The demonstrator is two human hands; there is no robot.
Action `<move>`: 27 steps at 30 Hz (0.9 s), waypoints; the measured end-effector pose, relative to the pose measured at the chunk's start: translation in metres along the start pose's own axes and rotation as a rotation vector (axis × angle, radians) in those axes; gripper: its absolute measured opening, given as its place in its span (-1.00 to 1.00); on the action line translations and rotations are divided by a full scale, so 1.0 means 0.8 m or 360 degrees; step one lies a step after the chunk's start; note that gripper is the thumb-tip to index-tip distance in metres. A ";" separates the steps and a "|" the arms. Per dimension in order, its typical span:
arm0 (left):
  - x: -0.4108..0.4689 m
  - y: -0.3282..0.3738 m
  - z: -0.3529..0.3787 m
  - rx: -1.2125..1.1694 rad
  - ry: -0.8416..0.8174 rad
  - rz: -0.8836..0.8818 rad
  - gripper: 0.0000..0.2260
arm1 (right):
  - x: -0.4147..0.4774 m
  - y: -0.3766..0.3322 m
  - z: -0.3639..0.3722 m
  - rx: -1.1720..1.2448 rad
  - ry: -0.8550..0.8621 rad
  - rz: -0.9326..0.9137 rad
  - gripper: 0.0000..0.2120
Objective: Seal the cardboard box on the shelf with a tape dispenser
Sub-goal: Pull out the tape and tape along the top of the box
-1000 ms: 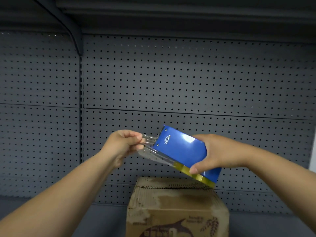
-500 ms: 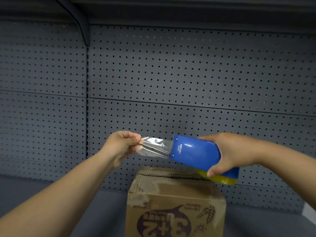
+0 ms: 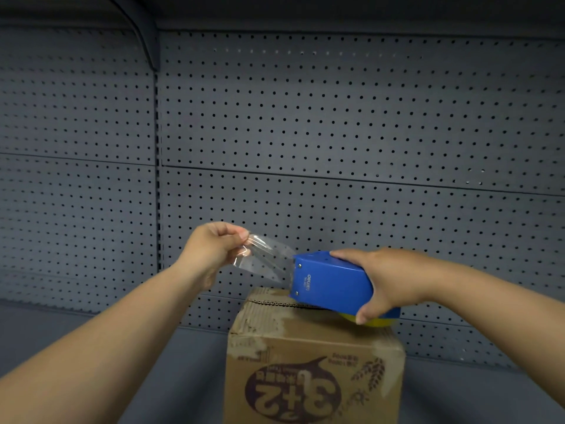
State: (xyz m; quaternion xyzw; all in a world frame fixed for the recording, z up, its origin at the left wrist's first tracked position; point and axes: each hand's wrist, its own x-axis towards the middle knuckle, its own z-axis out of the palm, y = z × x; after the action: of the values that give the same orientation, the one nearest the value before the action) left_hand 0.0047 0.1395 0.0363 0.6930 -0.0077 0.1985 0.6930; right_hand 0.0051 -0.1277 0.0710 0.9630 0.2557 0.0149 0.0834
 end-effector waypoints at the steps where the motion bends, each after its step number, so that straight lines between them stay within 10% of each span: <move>1: 0.001 -0.003 -0.001 0.0008 0.0004 -0.0009 -0.88 | 0.003 0.001 0.002 0.0031 -0.0013 -0.0002 0.03; 27: 0.012 -0.063 -0.002 -0.0221 -0.0023 -0.0405 -0.89 | 0.018 0.002 -0.016 0.0109 -0.0120 -0.0032 -0.08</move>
State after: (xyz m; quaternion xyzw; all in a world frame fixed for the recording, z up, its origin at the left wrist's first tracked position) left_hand 0.0275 0.1456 -0.0094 0.6402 0.0615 0.1029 0.7588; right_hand 0.0174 -0.1206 0.0835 0.9626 0.2624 -0.0312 0.0601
